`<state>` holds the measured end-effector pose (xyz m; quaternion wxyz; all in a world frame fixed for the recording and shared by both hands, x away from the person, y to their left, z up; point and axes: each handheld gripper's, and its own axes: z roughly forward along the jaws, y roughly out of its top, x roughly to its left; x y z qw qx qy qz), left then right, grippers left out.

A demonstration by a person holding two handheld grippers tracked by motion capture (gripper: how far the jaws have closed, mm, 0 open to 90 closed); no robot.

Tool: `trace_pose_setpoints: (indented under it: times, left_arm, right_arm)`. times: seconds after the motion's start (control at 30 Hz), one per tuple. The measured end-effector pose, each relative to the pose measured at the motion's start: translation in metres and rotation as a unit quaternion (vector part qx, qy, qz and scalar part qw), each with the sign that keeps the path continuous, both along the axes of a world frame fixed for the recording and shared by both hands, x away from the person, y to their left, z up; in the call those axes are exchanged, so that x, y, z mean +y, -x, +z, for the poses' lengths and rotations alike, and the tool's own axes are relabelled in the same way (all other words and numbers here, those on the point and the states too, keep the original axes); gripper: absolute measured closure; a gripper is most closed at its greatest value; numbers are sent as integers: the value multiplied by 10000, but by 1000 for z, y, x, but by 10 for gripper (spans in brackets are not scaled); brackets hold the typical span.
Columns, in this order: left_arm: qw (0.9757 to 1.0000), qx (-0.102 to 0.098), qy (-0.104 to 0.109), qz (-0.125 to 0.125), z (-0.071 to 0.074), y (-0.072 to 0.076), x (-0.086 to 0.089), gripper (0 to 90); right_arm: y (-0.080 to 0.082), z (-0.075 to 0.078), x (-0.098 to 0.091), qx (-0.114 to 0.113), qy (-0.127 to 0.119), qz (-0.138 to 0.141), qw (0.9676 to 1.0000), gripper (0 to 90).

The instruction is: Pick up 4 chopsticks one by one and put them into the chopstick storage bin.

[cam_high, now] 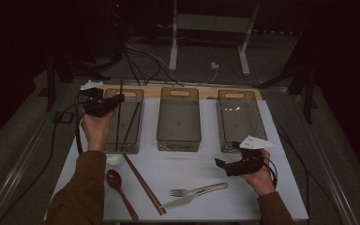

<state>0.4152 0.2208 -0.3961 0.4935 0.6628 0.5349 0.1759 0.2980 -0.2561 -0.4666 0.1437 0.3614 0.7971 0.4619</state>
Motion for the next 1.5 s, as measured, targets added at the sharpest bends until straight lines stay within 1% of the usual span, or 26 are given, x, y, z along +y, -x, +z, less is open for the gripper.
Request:
trace_pose_setpoints:
  times: [0.13,0.2,0.23,0.27,0.3,0.33,0.37,0.4,0.43,0.5,0.53,0.57,0.6,0.63,0.67,0.73,0.77,0.9,0.97,1.0,1.13,1.2,1.33,1.5]
  left_arm:
    - [10000,44,22,55,-4,-7,-3,864]
    - [9999,52,11,121,-7,-10,-4,862]
    - [9999,60,-6,161,-8,-11,-4,857]
    - [9997,48,-40,229,-10,-12,-4,831]
    - [9994,48,-49,352,-12,-13,-5,700]
    - [9992,68,-14,401,-13,-14,-5,559]
    - [9987,65,-64,502,-14,-14,-6,445]
    - [9977,56,-170,651,-14,-14,-7,311]
    - [9976,62,-169,670,-14,-14,-7,231]
    - [9977,41,-131,662,-13,-12,-7,163]
    - [9978,19,-152,652,-13,-11,-7,160]
    - [9983,-5,-148,560,-12,-10,-8,125]
    - [9987,-4,-161,490,-12,-9,-8,66]
    - [9990,-20,-153,411,-11,-8,-9,37]
    - [9992,-59,-159,365,-11,-6,-9,19]
    - [9993,-121,-123,328,-9,-3,-9,13]
    - [9995,-143,-95,271,-9,-1,-8,10]
    - [9996,-179,-199,102,-6,7,-8,9]
    - [9994,-238,-267,44,-5,12,-9,9]
    - [9994,-243,-250,2,-4,15,-8,10]
    - [9989,-355,-307,-88,0,27,-8,10]
    - [9987,-371,-316,-130,2,32,-8,10]
    - [9978,-440,-383,-317,4,44,-9,10]
    - [9967,-488,-382,-518,6,58,-11,10]
  right_arm:
    - [0,0,0,9,-6,8,10000,0]
    - [0,0,0,11,-16,9,10000,0]
    - [0,0,0,4,-15,2,10000,0]
    - [0,0,0,2,-17,6,10000,0]
    - [0,0,0,7,-19,9,10000,0]
    - [0,0,-1,6,-16,11,10000,0]
    - [0,0,-1,6,-23,13,10000,0]
    - [1,0,-1,7,-31,14,10000,0]
    - [1,0,-1,0,-23,9,10000,0]
    - [1,0,-2,-9,-45,-6,10000,0]
    - [1,1,-3,-11,-49,-14,10000,0]
    - [1,1,-3,-6,-54,-17,10000,0]
    - [1,1,-3,-5,-62,-18,10000,0]
    - [1,1,-3,-13,-62,-13,10000,0]
    - [1,1,-3,-14,-66,-15,10000,0]
    - [1,1,-3,-26,-64,-17,10000,0]
    - [1,2,-4,-26,-59,-17,10000,0]
    - [2,2,-4,-27,-69,-34,10000,0]
    - [2,2,-4,-25,-71,-33,10000,0]
    - [2,2,-4,-28,-68,-30,10000,0]
    - [2,2,-4,-31,-76,-35,10000,0]
    - [2,2,-3,-34,-78,-36,10000,0]
    - [2,2,-2,-20,-69,-25,10000,0]
    - [2,2,-2,-21,-72,-20,10000,0]
